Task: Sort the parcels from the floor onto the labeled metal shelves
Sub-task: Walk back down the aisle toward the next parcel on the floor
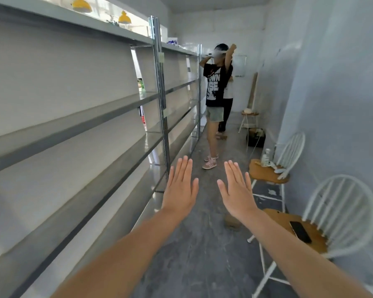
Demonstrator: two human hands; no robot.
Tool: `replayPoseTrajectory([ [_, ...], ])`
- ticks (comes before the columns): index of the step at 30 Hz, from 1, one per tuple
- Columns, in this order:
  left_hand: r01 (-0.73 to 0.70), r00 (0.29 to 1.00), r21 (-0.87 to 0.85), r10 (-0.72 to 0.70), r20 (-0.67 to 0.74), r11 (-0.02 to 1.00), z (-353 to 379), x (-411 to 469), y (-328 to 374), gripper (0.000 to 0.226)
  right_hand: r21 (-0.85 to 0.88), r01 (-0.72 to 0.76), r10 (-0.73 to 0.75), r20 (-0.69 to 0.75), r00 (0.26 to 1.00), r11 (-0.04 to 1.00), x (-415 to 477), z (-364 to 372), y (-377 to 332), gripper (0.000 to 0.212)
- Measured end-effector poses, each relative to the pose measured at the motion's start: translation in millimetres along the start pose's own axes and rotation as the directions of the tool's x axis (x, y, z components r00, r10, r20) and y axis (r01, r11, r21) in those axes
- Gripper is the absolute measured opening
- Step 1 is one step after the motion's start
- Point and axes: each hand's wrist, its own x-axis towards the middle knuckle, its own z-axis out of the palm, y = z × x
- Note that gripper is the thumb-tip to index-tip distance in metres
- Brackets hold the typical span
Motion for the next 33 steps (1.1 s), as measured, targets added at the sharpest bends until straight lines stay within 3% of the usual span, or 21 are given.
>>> replayPoseTrajectory([
  [6,-0.103,0.995,-0.066,0.103,-0.01,0.992,20.4,29.8,16.5,0.073,-0.079,-0.096,0.094,-0.024,0.995,0.992,8.2,-8.3,19.6,0.061],
  [14,-0.184,0.982,-0.072,0.186,0.021,0.98,43.4,65.3,-13.0,0.069,-0.079,-0.216,0.213,-0.047,0.976,0.973,43.9,13.2,15.9,0.062],
  [24,-0.199,0.98,-0.107,0.201,0.005,0.974,65.9,101.4,-68.4,0.061,-0.116,-0.277,0.261,-0.131,0.956,0.954,76.8,59.3,-11.8,0.062],
  [33,-0.228,0.972,-0.148,0.235,0.03,0.962,80.9,115.1,-84.9,0.066,-0.157,-0.327,0.318,-0.082,0.945,0.932,88.1,74.6,-14.7,0.062],
])
